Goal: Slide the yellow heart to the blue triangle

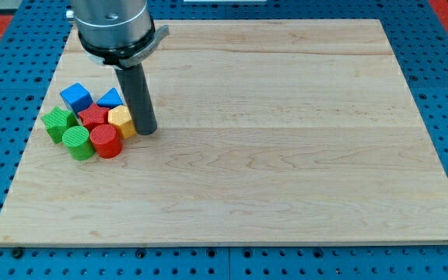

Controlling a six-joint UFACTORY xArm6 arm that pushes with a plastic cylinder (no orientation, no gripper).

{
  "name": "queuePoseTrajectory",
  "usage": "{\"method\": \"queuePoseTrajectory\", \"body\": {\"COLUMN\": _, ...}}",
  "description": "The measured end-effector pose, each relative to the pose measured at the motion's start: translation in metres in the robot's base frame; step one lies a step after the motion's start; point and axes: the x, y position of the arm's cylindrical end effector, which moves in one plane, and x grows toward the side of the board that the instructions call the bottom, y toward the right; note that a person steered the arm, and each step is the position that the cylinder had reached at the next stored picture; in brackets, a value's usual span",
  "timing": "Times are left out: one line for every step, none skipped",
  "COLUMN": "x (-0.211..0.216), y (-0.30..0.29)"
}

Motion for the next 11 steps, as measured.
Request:
{"method": "queuePoseTrajectory", "body": {"x": -0.007, "y": 0.023}}
{"method": "queuePoseTrajectory", "body": {"x": -0.007, "y": 0.023}}
{"method": "queuePoseTrajectory", "body": {"x": -0.007, "y": 0.023}}
{"method": "queuePoseTrajectory", "body": {"x": -0.007, "y": 0.033}}
{"method": "queuePoseTrajectory", "body": {"x": -0.086, "y": 0.068}}
{"method": "queuePoseTrajectory", "body": {"x": -0.165, "y": 0.078}}
{"method": "queuePoseTrajectory", "body": {"x": -0.216, "y": 0.020}}
{"method": "queuePoseTrajectory", "body": {"x": -0.225, "y": -0.042}}
{"method": "queuePoseTrajectory", "body": {"x": -0.189, "y": -0.063}}
{"method": "queuePoseTrajectory", "body": {"x": -0.143, "y": -0.058}}
{"method": "queuePoseTrajectory", "body": {"x": -0.129, "y": -0.057}}
